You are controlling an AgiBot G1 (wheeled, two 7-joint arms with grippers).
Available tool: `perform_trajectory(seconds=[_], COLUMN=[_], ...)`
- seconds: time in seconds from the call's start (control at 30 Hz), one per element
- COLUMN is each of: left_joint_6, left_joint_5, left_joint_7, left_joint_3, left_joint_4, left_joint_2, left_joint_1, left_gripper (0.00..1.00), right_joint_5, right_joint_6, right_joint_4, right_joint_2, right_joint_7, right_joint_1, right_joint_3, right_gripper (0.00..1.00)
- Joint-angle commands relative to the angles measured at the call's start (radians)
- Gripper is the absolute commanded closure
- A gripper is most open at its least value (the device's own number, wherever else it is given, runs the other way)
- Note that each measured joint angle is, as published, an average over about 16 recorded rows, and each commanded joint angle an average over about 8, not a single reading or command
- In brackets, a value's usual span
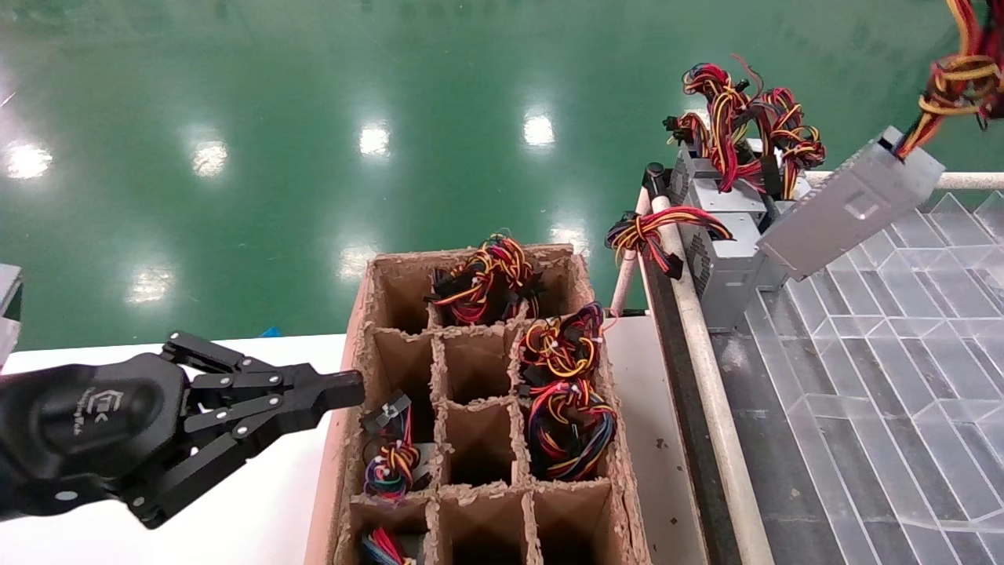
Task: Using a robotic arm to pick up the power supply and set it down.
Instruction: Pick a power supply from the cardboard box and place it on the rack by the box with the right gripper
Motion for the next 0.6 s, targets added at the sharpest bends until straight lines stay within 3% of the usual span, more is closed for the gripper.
perform_trajectory(seconds=[0.03,0.27,0.6], left_joint_6=[0.000,0.000,0.000], left_joint_5=[0.000,0.000,0.000], left_joint_7=[0.000,0.000,0.000], left_joint_3=[0.000,0.000,0.000], left_joint_4=[0.000,0.000,0.000], left_joint_2=[0.000,0.000,0.000], left_joint_1=[0.000,0.000,0.000], left_gripper=[1.00,1.00,1.00], right_joint_5=[-0.026,-0.122,-0.155], right_joint_6=[0.007,0.092,0.180], right_joint_4=[0.001,0.149,0.369], right_joint_2=[0.007,0.012,0.067], right_joint_7=[-0.004,-0.014,0.094], right_joint_1=[0.006,-0.021,-0.120], right_joint_3=[-0.012,-0.054,-0.064], right_gripper=[1.00,1.00,1.00])
